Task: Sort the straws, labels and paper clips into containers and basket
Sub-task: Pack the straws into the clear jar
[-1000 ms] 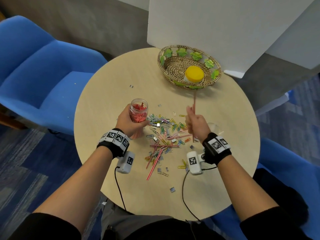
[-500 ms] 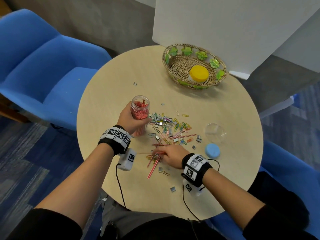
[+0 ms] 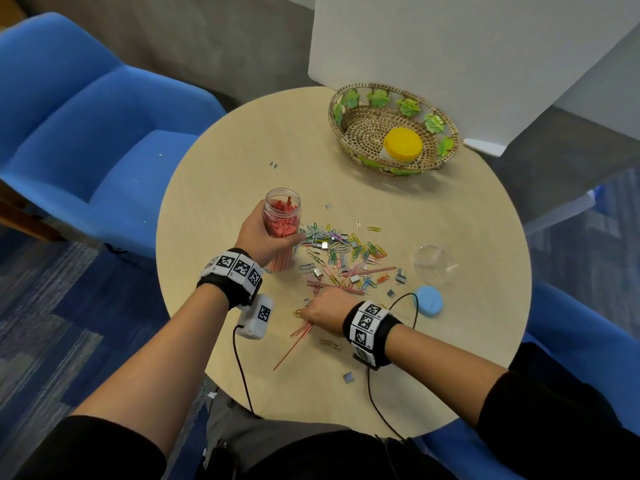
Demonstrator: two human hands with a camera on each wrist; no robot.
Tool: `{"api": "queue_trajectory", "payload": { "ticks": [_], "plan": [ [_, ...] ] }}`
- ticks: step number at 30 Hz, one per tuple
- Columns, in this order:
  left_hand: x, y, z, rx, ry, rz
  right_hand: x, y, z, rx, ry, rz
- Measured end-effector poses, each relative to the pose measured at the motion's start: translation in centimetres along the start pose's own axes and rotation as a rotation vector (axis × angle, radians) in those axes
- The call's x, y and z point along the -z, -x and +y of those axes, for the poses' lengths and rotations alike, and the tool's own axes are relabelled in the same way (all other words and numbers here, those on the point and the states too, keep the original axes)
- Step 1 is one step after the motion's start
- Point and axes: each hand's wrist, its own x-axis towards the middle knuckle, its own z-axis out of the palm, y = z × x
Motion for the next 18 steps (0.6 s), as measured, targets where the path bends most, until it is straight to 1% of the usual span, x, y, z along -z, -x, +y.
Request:
{"api": "queue_trajectory", "payload": {
  "ticks": [1, 3, 7, 9, 14, 15, 18],
  "plan": [
    [0.0, 0.0, 0.0, -0.002, -0.001, -0.002, -0.1, 0.2, 0.4, -0.006, -0.032, 0.023],
    [0.0, -0.1, -0.1, -0.009, -0.006, -0.006, -0.6, 0.8, 1.4, -0.066, -0.125, 0.102],
    [0.1, -0.3, -0.2, -0.012, -0.014, -0.008, -0.9, 3.4, 3.3, -0.273, -0.389, 0.285],
    [0.0, -0.4, -0.2, -0.012, -0.019, -0.02, -0.5, 4.9, 4.0, -0.37, -0.54, 0.423],
    [-0.1, -0.4, -0.2, -0.015, -0.034, -0.043, 0.3, 7.2, 6.3, -0.552, -0.901, 0.843],
    [-0.2, -0.3, -0.1, -0.017, -0.039, -0.044, 0.7, 7.7, 6.7, -0.597, -0.976, 0.898],
    [-0.2, -0.4, -0.1, -0.016, -0.058, -0.045, 0.9, 8.8, 8.1, -0.782, -1.172, 0.963]
  ]
}}
